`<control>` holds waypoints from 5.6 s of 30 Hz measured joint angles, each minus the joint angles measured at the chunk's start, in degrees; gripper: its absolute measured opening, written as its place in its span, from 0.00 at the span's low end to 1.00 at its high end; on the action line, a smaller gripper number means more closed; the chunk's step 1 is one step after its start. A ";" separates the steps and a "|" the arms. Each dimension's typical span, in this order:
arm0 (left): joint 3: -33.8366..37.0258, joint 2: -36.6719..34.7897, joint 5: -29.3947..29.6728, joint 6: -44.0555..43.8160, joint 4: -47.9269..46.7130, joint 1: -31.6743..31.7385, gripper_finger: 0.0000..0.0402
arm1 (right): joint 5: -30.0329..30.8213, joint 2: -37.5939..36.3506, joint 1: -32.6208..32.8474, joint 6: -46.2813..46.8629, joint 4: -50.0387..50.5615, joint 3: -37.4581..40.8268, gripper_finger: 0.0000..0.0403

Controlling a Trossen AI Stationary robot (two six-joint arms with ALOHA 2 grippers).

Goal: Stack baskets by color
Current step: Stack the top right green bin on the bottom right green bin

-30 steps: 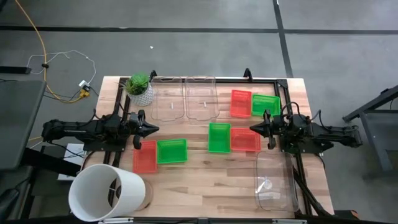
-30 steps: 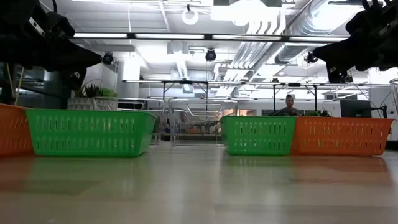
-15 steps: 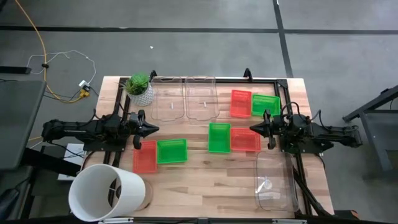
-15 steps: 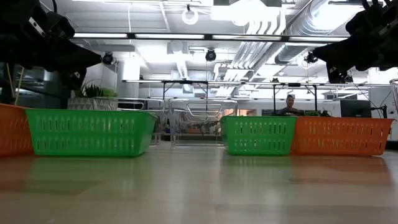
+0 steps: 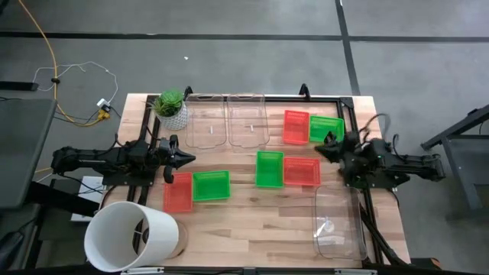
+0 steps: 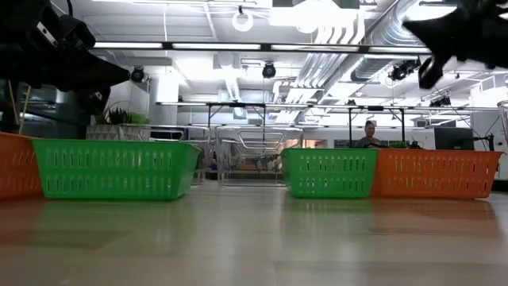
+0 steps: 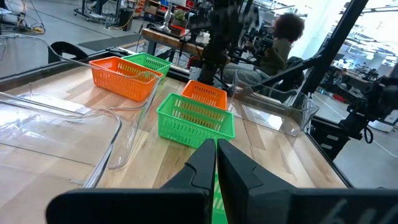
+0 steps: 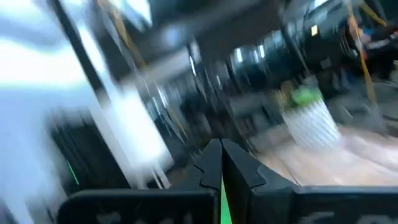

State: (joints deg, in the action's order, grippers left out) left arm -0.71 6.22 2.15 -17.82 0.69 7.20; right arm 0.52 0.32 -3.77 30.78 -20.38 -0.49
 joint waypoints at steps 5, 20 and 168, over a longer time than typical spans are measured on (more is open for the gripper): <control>0.00 0.00 -0.02 0.00 0.00 0.00 0.01 | 8.82 -0.02 0.02 11.54 -16.20 0.02 0.00; -0.01 0.00 -0.01 0.00 -0.02 0.00 0.01 | 18.38 21.48 0.02 8.79 16.61 -28.02 0.20; 0.00 0.00 0.00 0.00 0.00 -0.01 0.01 | 17.33 87.23 18.38 -98.63 65.94 -58.66 0.00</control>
State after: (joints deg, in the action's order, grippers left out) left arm -0.71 6.22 2.15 -17.82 0.69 7.19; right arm 17.85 87.55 14.61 -67.85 45.55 -59.15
